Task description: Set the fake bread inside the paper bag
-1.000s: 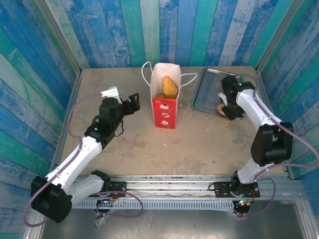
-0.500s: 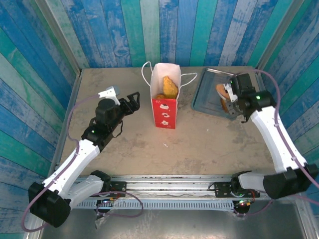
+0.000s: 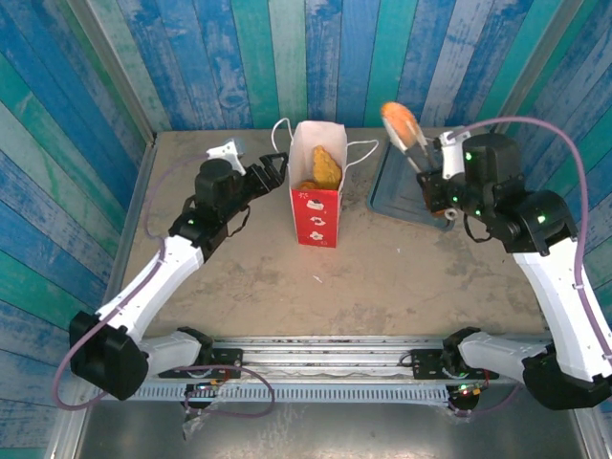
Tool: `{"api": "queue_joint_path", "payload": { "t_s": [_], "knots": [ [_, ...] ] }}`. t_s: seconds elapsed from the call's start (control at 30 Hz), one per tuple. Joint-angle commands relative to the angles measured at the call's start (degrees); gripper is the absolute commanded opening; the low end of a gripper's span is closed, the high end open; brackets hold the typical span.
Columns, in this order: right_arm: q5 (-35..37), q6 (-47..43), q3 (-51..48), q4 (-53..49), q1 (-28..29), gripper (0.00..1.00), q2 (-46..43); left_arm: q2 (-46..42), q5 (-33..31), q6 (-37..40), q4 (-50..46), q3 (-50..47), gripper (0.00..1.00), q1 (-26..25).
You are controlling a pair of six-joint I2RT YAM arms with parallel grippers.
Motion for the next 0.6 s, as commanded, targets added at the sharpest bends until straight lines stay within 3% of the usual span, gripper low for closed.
{"api": "queue_joint_path", "payload": {
  "t_s": [0.0,0.2,0.57],
  "knots": [
    [0.01,4.05,4.27,3.39,5.45,0.33,1.94,3.19,3.18,-2.61,2.89,0.93,0.91,-0.10],
    [6.87,4.20,10.03,4.64,14.92,0.32,7.88,7.26,5.25,-5.57,6.34,0.58,0.85,-0.10],
    [10.91,5.98,20.77,1.17,18.42,0.32,19.79,6.86,2.94,-6.63,9.25,-2.18,0.79,-0.10]
  ]
}}
